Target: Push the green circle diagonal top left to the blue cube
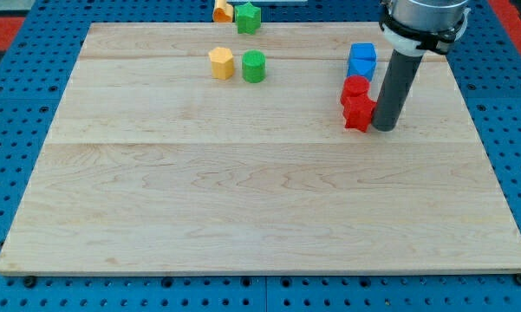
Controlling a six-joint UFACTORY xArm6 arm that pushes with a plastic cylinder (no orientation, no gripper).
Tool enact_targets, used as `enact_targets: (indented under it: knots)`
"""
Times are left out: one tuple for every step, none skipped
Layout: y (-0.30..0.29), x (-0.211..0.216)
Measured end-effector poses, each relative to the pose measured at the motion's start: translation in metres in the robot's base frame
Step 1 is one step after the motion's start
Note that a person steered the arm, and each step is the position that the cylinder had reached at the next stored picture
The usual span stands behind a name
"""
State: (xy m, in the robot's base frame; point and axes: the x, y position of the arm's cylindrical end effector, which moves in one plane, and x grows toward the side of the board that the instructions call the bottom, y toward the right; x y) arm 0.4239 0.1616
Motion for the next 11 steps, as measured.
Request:
enact_targets:
  knots:
    - [-0.013, 0.026]
    - [-0.101, 0.035]
    - [-0.206, 0.03]
    - [-0.226, -0.02]
    - [-0.221, -0.061]
    - [-0.194, -0.094]
    - [-0.191, -0.125]
    - [-0.171, -0.147]
    - [-0.128, -0.16]
    - [-0.09, -0.17]
    - [-0.097, -0.175]
